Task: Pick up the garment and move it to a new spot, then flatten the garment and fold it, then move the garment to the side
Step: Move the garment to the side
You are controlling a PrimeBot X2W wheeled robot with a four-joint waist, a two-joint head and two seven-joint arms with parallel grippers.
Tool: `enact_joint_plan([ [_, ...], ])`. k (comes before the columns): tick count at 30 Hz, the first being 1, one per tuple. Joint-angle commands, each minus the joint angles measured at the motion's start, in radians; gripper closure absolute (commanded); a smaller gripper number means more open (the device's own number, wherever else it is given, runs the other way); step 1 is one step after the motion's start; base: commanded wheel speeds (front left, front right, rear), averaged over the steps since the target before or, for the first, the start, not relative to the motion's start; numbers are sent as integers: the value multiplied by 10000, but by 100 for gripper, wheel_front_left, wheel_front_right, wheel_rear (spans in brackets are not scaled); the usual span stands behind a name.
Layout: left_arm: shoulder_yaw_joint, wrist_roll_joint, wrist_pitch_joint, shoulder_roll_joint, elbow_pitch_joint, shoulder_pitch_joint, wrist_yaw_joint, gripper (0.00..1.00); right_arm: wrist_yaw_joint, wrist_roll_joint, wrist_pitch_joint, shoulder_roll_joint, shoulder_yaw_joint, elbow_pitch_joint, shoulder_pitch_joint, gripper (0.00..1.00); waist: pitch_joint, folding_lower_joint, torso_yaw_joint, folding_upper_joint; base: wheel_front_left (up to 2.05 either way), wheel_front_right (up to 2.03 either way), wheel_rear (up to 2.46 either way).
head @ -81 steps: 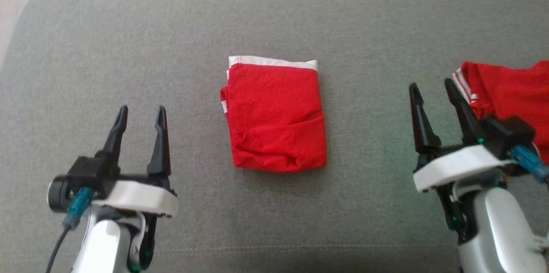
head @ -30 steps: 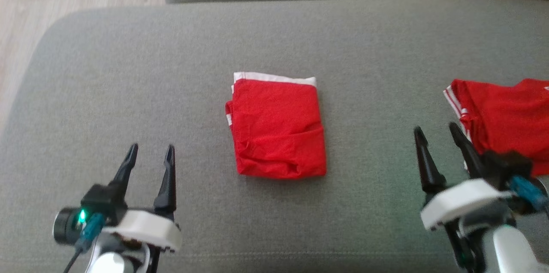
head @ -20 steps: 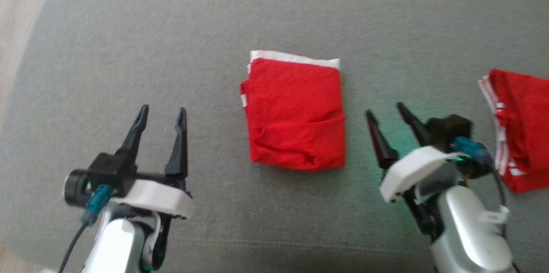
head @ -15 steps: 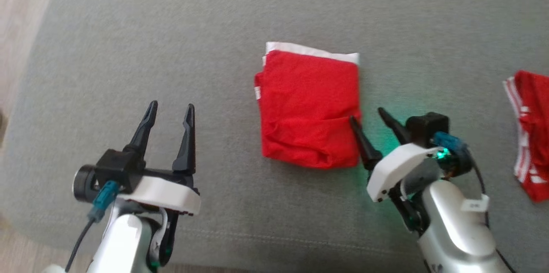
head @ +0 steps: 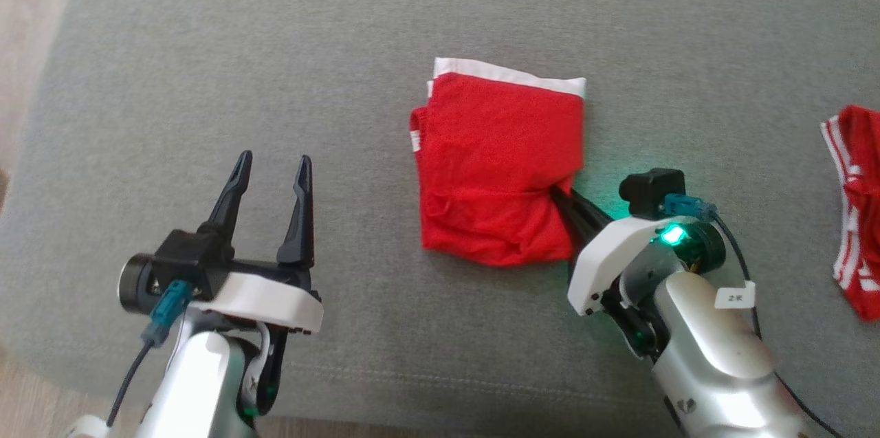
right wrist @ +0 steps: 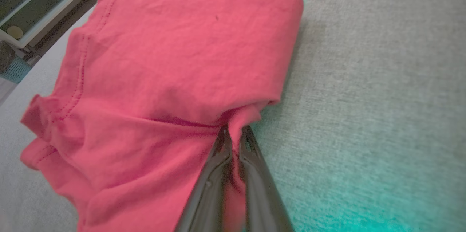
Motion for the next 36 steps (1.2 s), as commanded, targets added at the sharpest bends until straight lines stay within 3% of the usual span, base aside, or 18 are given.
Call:
enact_joint_plan([
  [1, 342, 1, -94, 157, -347, -409, -3, 0, -7, 51, -6, 91, 345, -56, -58, 100, -28, -1, -229, 0, 0, 0, 0],
  [9, 436, 41, -110, 347, -530, -318, 51, 0, -7, -468, -112, -14, 507, -648, -97, 100, -117, -1, -1303, 0, 0, 0, 0],
  [20, 260, 260, 206, 626, -1379, -500, 89, 0, -7, -1205, 895, -1719, -918, -2541, -229, 100, 492, -1, -3160, 0, 0, 0, 0],
  [29, 106, 387, 451, 819, -1812, -882, 14, 0, -7, -1290, 1859, -3616, -2728, -3462, -994, 100, 1164, -1, -3750, 0, 0, 0, 0],
  [36, -19, 474, 551, 938, -2012, -1263, -80, 0, -7, -1121, 2224, -4256, -3948, -2423, -1763, 100, 1745, -1, -3683, 0, 0, 0, 0],
])
